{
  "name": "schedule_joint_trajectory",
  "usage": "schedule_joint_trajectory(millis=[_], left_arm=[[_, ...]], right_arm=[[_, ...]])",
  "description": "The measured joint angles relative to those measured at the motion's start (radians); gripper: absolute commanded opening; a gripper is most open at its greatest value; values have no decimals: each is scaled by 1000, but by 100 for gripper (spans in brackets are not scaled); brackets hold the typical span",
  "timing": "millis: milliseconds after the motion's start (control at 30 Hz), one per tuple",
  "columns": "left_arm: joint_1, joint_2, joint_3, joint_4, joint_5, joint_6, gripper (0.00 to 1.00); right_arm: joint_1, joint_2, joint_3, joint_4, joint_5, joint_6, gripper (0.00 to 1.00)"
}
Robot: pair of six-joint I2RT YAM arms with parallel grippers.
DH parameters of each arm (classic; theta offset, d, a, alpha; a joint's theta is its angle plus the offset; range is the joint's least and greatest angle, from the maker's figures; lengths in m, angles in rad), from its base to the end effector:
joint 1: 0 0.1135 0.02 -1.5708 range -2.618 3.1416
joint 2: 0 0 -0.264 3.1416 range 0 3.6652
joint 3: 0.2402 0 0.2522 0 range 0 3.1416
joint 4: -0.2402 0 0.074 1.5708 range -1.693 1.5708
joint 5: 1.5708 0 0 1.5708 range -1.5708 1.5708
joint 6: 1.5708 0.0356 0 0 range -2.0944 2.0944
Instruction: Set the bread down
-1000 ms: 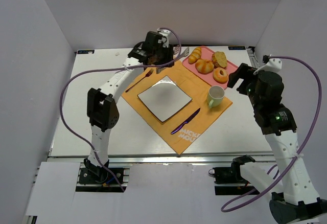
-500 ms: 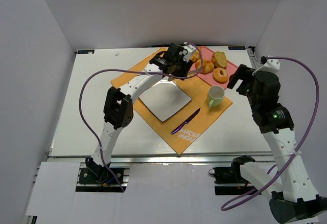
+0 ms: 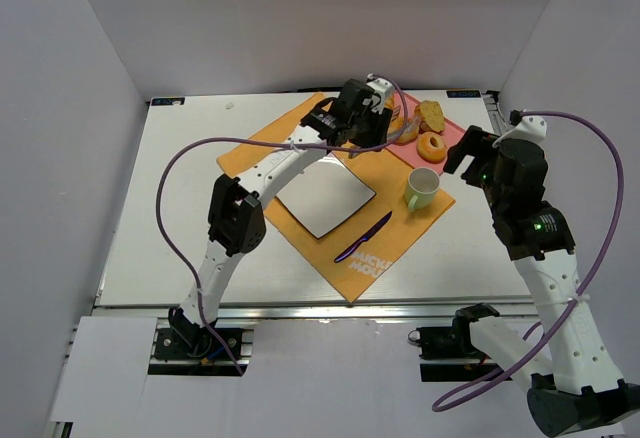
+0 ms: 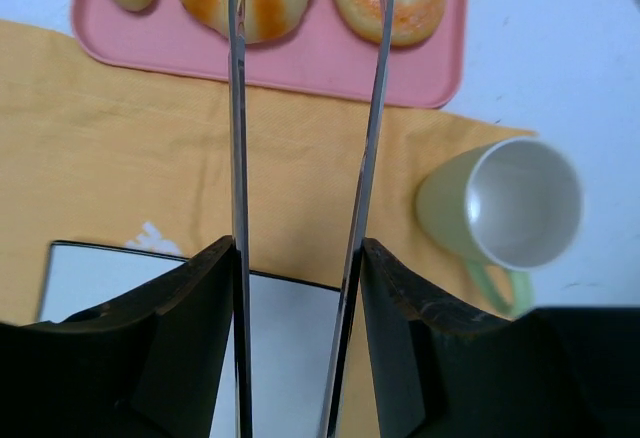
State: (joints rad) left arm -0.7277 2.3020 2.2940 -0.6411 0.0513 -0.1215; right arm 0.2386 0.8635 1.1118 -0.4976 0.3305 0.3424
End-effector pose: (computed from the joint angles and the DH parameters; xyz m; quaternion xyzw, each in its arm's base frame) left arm 0.3938 -0.3532 0.3018 0.2781 0.8512 -0.2041 0.3956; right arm 0.1733 0.0303 0.4060 0.1412 0.7725 0.0490 0.6172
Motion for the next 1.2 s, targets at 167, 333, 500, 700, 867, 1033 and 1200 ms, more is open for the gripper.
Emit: schedule_joint_trajectory(millis=[167, 333, 500, 700, 867, 1033, 1200], left_arm=[[25, -5, -9, 33, 95, -232, 56], [89, -10, -55, 127, 214, -476, 55], [160, -51, -210, 271, 305, -725, 54], [210, -58, -319, 400, 369, -939, 54], [208, -66, -389, 494, 406, -1057, 54], [207, -107, -521, 529, 413, -1145, 53], [214, -134, -577, 529, 412, -1173, 54]], right_arm=[[0, 0, 0, -16, -12, 24, 89], [0, 2, 15, -61, -32, 56, 89], [0, 2, 33, -100, -52, 96, 89], [0, 2, 45, -152, -49, 158, 89], [0, 3, 56, -159, -36, 200, 89], [0, 2, 58, -159, -18, 228, 89], [0, 1, 58, -159, -10, 245, 89]])
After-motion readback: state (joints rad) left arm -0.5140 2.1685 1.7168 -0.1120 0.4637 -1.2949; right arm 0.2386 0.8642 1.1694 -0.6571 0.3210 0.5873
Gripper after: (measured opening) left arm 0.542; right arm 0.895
